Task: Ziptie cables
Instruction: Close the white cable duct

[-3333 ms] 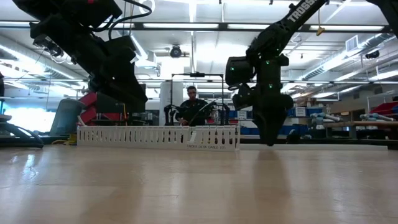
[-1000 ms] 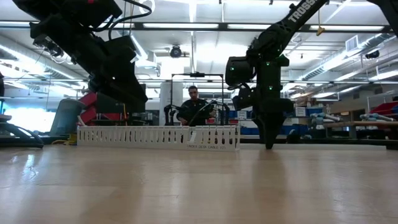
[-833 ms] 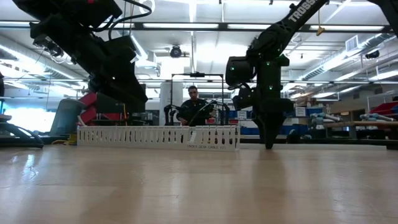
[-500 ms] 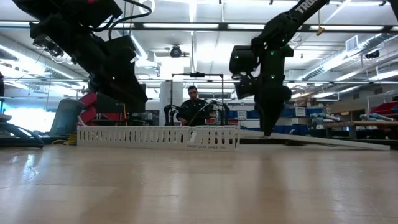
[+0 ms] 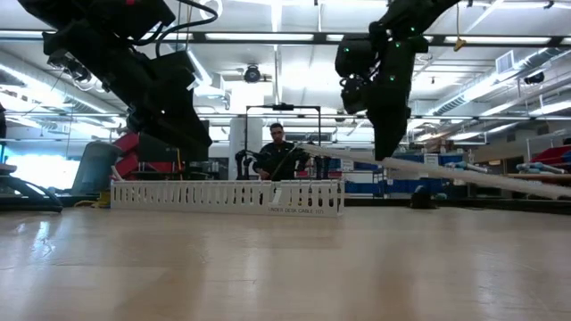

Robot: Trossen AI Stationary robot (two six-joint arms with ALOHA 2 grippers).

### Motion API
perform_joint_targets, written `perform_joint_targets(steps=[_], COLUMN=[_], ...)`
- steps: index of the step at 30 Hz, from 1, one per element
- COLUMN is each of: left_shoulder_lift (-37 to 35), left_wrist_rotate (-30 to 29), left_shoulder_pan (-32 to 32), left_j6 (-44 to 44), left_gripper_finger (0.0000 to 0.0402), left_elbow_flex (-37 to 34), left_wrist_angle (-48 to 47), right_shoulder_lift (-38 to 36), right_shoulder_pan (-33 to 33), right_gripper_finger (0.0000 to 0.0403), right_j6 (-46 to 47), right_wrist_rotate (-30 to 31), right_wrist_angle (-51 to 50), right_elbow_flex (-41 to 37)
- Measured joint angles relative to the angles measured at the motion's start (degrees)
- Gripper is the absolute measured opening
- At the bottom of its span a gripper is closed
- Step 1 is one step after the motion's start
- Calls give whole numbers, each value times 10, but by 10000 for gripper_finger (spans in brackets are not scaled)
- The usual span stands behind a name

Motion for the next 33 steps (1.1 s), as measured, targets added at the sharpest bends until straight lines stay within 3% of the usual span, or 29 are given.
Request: perform_joint_targets(steps=[11,20,28,33], left_shoulder_lift=[0,0,0,0], left_wrist_rotate=[0,0,81,87], left_shoulder_pan=[0,0,0,0], left_j6=[0,0,72,117], left_gripper_finger=[343,343,343,343], left_elbow_flex=[0,0,0,0], left_wrist_angle=[-1,1,7,44], right_shoulder_lift=[3,3,3,3], right_shoulder_pan=[38,102,142,151], right_gripper_finger=[198,198,198,199], right_j6=[117,135,139,139], right_wrist_rotate=[-9,-22,-4,-4], right_wrist_angle=[-78,-78,-67,-60], right_elbow_flex=[10,11,11,11])
